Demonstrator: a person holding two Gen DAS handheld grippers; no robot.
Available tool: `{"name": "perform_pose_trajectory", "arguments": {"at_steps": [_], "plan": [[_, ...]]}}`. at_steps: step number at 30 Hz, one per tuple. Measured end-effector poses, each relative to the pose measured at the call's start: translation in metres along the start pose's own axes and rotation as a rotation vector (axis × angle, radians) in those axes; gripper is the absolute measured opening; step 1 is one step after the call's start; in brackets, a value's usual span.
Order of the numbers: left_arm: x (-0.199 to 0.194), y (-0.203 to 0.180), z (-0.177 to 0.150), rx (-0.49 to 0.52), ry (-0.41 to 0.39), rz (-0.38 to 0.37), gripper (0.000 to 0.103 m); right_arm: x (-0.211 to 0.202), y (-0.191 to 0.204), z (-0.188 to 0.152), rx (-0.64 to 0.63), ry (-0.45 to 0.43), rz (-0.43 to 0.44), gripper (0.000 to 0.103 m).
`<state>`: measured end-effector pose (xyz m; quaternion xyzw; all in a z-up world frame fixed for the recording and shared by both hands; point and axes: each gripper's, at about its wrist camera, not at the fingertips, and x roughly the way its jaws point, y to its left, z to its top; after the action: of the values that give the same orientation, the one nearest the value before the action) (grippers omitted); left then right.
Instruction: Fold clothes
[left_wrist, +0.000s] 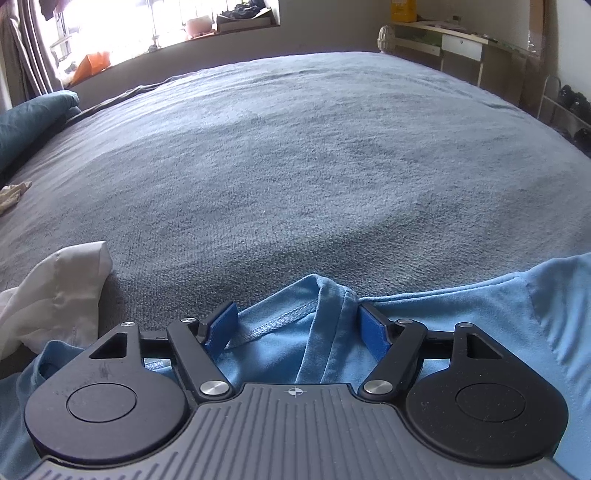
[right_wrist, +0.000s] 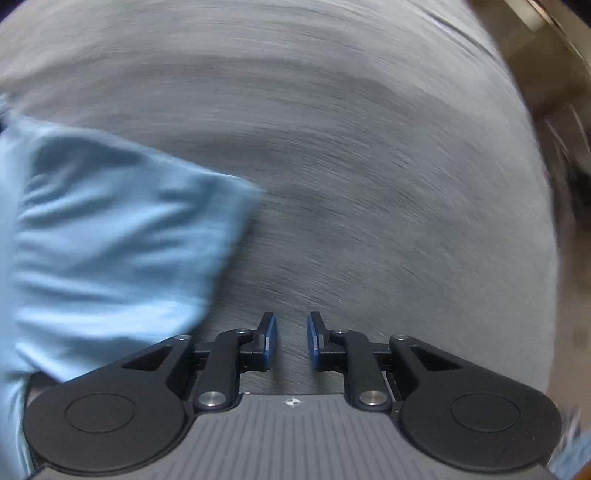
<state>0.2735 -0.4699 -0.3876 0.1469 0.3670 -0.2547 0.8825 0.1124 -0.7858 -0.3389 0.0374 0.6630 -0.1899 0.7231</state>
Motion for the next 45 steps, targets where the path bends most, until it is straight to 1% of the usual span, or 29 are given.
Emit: {"name": "perform_pose_trajectory", "arguments": {"at_steps": [1,2,3,4,5,6,9,12,14,15,16,18,20,23,27,30,32,33,34,35,37,38,39,42,44,45], "plan": [[-0.003,0.000,0.001,0.002,-0.006,-0.001,0.071,-0.005,-0.010,-0.002,0.069,0.003,0.054,0.023],[-0.007,-0.001,0.002,0.008,-0.011,-0.003,0.071,-0.011,-0.016,-0.005,0.123,0.008,0.127,0.023],[-0.011,-0.001,0.003,0.012,-0.018,-0.002,0.071,-0.016,-0.020,-0.008,0.170,0.016,0.204,0.027],[-0.017,-0.002,0.005,0.019,-0.028,-0.003,0.071,-0.019,-0.021,-0.010,0.208,0.029,0.264,0.037],[-0.024,-0.003,0.006,0.024,-0.043,-0.009,0.071,-0.020,-0.023,-0.012,0.238,0.054,0.316,0.041],[-0.031,-0.004,0.007,0.029,-0.059,-0.016,0.071,-0.019,-0.024,-0.014,0.271,0.083,0.370,0.042],[-0.058,-0.011,0.005,0.035,-0.100,-0.062,0.071,-0.008,-0.023,-0.021,0.372,0.199,0.496,0.043],[-0.083,-0.031,-0.007,0.093,-0.123,-0.150,0.071,0.003,-0.022,-0.029,0.418,0.257,0.526,0.043],[-0.095,-0.050,-0.020,0.162,-0.126,-0.213,0.071,0.013,-0.020,-0.033,0.426,0.275,0.538,0.041],[-0.100,-0.061,-0.028,0.199,-0.123,-0.248,0.071,0.014,-0.019,-0.035,0.423,0.275,0.542,0.033],[-0.104,-0.072,-0.036,0.240,-0.120,-0.285,0.071,0.011,-0.019,-0.038,0.422,0.267,0.546,0.019],[-0.110,-0.094,-0.049,0.315,-0.127,-0.350,0.071,0.003,-0.020,-0.043,0.418,0.239,0.550,0.009],[-0.114,-0.114,-0.058,0.370,-0.132,-0.407,0.071,-0.007,-0.023,-0.046,0.418,0.199,0.555,0.007],[-0.114,-0.139,-0.059,0.386,-0.136,-0.486,0.072,-0.021,-0.026,-0.046,0.438,0.162,0.589,0.007],[-0.104,-0.160,-0.050,0.375,-0.143,-0.516,0.072,-0.033,-0.027,-0.035,0.450,0.124,0.636,0.007],[-0.093,-0.166,-0.044,0.356,-0.143,-0.511,0.069,-0.036,-0.024,-0.023,0.450,0.108,0.666,0.007],[-0.083,-0.167,-0.040,0.339,-0.128,-0.508,0.061,-0.037,-0.020,-0.015,0.450,0.098,0.684,0.007],[-0.078,-0.167,-0.038,0.327,-0.116,-0.507,0.051,-0.036,-0.014,-0.011,0.447,0.089,0.688,0.007],[-0.072,-0.168,-0.037,0.314,-0.102,-0.507,0.045,-0.034,-0.010,-0.007,0.446,0.081,0.691,0.007],[-0.069,-0.167,-0.036,0.305,-0.097,-0.508,0.041,-0.034,-0.010,-0.006,0.450,0.078,0.698,0.008],[-0.064,-0.166,-0.035,0.284,-0.096,-0.505,0.021,-0.033,-0.012,-0.006,0.456,0.072,0.710,0.010],[-0.063,-0.164,-0.034,0.267,-0.090,-0.509,0.016,-0.032,-0.014,-0.006,0.461,0.068,0.715,0.011],[-0.061,-0.163,-0.034,0.250,-0.084,-0.512,0.008,-0.031,-0.015,-0.007,0.471,0.063,0.730,0.013],[-0.058,-0.159,-0.032,0.192,-0.072,-0.535,0.003,-0.032,-0.030,-0.012,0.528,0.025,0.756,0.020],[-0.059,-0.159,-0.032,0.176,-0.074,-0.560,0.003,-0.033,-0.042,-0.016,0.566,0.001,0.736,0.022],[-0.061,-0.160,-0.032,0.175,-0.077,-0.574,0.003,-0.032,-0.048,-0.018,0.583,0.008,0.712,0.023]]}}
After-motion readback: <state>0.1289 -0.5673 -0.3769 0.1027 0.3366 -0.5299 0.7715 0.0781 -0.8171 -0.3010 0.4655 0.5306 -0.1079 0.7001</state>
